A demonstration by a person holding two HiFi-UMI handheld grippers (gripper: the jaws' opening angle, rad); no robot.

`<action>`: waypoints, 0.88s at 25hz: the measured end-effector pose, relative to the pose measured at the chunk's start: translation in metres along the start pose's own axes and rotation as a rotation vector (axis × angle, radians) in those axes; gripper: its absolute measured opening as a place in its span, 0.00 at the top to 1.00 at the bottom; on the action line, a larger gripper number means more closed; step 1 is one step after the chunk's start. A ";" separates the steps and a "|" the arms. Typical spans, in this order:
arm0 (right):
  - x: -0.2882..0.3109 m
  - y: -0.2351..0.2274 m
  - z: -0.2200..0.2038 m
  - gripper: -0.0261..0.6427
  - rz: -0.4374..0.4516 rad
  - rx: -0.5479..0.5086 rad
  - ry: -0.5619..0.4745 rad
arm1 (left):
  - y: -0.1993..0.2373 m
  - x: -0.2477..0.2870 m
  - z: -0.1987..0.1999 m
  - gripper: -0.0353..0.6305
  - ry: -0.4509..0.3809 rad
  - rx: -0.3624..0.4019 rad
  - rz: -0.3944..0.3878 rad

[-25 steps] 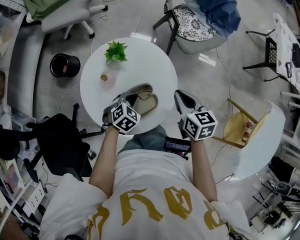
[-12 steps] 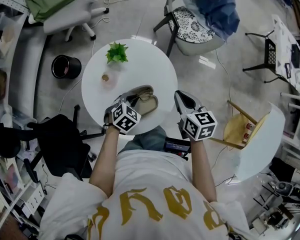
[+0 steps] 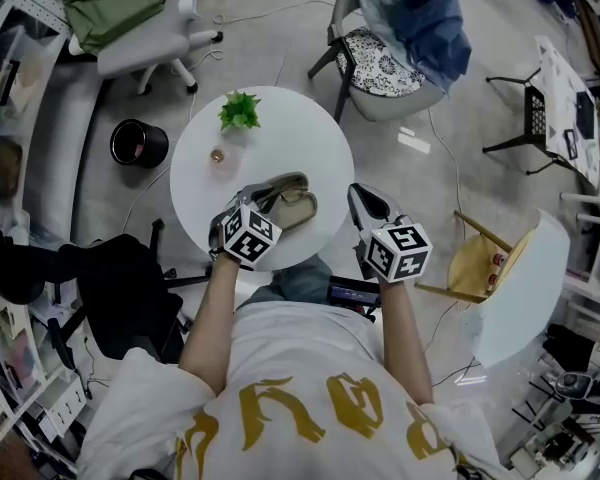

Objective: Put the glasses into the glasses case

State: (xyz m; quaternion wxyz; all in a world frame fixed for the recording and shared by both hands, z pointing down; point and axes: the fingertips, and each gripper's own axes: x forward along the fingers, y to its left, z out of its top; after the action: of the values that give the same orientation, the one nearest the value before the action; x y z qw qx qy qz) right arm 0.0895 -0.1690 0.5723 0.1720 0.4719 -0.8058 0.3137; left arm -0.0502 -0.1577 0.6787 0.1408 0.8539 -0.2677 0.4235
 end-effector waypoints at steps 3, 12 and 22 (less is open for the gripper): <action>-0.006 0.006 0.004 0.92 0.000 -0.010 -0.022 | 0.005 -0.014 0.011 0.87 -0.048 -0.029 0.027; -0.025 0.030 0.015 0.92 -0.002 -0.038 -0.096 | 0.010 -0.068 0.039 0.88 -0.198 -0.117 0.106; -0.049 0.058 0.014 0.92 0.022 -0.059 -0.156 | 0.009 -0.123 0.047 0.95 -0.303 -0.190 0.177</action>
State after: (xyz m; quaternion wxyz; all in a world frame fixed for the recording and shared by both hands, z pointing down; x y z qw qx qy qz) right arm 0.0632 -0.1261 0.5137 0.1189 0.4809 -0.8307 0.2539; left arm -0.0863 -0.1456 0.5524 0.1410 0.8638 -0.3988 0.2736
